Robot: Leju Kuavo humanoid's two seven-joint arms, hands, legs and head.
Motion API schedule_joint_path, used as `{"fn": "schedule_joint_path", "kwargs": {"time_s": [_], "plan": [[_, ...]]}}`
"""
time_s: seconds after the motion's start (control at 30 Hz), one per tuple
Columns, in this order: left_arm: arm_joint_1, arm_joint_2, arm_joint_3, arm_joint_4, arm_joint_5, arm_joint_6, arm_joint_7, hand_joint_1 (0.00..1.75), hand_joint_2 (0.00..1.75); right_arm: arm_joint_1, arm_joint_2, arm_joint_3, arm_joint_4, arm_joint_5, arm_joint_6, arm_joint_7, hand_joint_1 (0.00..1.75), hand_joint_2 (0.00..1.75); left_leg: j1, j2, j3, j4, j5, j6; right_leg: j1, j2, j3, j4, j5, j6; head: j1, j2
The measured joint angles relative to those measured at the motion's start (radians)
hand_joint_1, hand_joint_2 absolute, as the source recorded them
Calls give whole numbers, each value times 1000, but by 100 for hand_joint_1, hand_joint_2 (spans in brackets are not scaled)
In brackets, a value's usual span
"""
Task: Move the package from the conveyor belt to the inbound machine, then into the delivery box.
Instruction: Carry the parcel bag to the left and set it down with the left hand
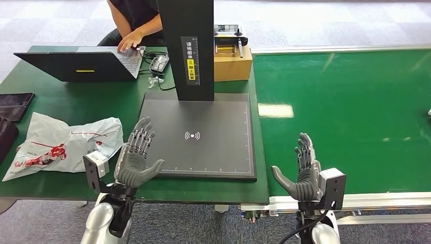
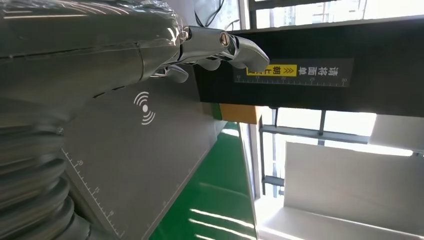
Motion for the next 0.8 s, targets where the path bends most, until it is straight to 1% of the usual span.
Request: {"fn": "schedule_joint_path", "kwargs": {"time_s": [0.1, 0.2, 0.4, 0.53, 0.8], "plan": [[1, -9, -11, 7, -14, 11, -4, 0, 175, 10, 6, 0, -2, 33, -61, -4, 0, 175, 0, 0, 0, 0, 0, 0, 0, 0, 0, 0, 0, 0, 0, 0], [3, -16, -27, 16, -21, 19, -12, 0, 175, 26, 7, 2, -10, 64, -68, -4, 0, 175, 0, 0, 0, 0, 0, 0, 0, 0, 0, 0, 0, 0, 0, 0], [6, -17, -54, 38, -3, -23, -31, 0, 175, 46, 7, 3, -11, 38, -15, 20, 0, 175, 0, 0, 0, 0, 0, 0, 0, 0, 0, 0, 0, 0, 0, 0], [5, -17, -58, 50, 31, -70, -52, 0, 175, 45, 7, 3, -2, 26, 25, 14, 0, 175, 0, 0, 0, 0, 0, 0, 0, 0, 0, 0, 0, 0, 0, 0], [10, -17, -57, 68, 48, -95, -74, 0, 175, 42, -7, 17, 5, 18, 95, 15, 0, 175, 0, 0, 0, 0, 0, 0, 0, 0, 0, 0, 0, 0, 0, 0]]}}
